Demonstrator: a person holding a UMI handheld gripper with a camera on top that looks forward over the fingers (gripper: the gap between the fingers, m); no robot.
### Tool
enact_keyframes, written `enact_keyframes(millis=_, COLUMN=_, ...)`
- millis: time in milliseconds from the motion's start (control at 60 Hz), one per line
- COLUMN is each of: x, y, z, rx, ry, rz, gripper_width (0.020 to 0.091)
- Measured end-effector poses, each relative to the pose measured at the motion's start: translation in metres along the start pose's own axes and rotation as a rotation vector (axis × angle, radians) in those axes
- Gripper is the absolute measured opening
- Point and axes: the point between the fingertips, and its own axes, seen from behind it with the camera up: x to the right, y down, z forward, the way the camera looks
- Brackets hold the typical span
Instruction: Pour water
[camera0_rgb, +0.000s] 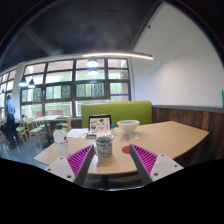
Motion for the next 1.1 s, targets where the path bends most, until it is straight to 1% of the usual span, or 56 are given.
enact_keyframes(millis=167, x=0.003, y=0.004, z=-0.007, rx=0.001, ry=0.0, rz=-0.025, gripper_width=0.0804)
enact_keyframes(millis=283, x=-0.011, y=0.011, z=-0.009, rx=-0.008, ry=-0.039, rz=-0.035, gripper_width=0.0805)
enact_keyframes(millis=433, x=-0.055, y=0.034, z=0.008, rx=0.014, ry=-0.108, rz=-0.037, gripper_width=0.0804)
enact_keyframes(millis=517, x=-0.088, y=0.057, z=0.019, rx=-0.011, ry=-0.155, rz=-0.046, gripper_width=0.0807)
enact_keyframes(millis=583, x=-0.109, y=0.069, z=0.033, rx=-0.008, ry=-0.19, rz=-0.056, gripper_width=0.0806)
enact_keyframes(millis=733, x=-0.17, y=0.079, z=0.07, rx=0.011, ry=-0.244, rz=-0.051, gripper_width=0.0799)
enact_keyframes(millis=767, x=-0.178, y=0.082, z=0.086, rx=0.01, ry=-0.249, rz=-0.045, gripper_width=0.0801)
enact_keyframes(millis=833, x=-0.2, y=0.083, z=0.098, rx=0.013, ry=-0.242, rz=-0.039, gripper_width=0.0802)
enact_keyframes(millis=883, x=-0.208, y=0.079, z=0.113, rx=0.03, ry=-0.226, rz=-0.036, gripper_width=0.08)
enact_keyframes(millis=900, x=-0.205, y=0.078, z=0.129, rx=0.035, ry=-0.223, rz=-0.036, gripper_width=0.0801)
enact_keyframes(millis=1017, x=-0.221, y=0.068, z=0.15, rx=0.066, ry=-0.177, rz=-0.048, gripper_width=0.0801)
enact_keyframes(millis=1067, x=-0.224, y=0.067, z=0.166, rx=0.078, ry=-0.172, rz=-0.067, gripper_width=0.0785)
enact_keyframes(millis=1083, x=-0.227, y=0.067, z=0.168, rx=0.079, ry=-0.171, rz=-0.073, gripper_width=0.0768)
enact_keyframes(millis=1100, x=-0.229, y=0.067, z=0.17, rx=0.078, ry=-0.169, rz=-0.078, gripper_width=0.0706)
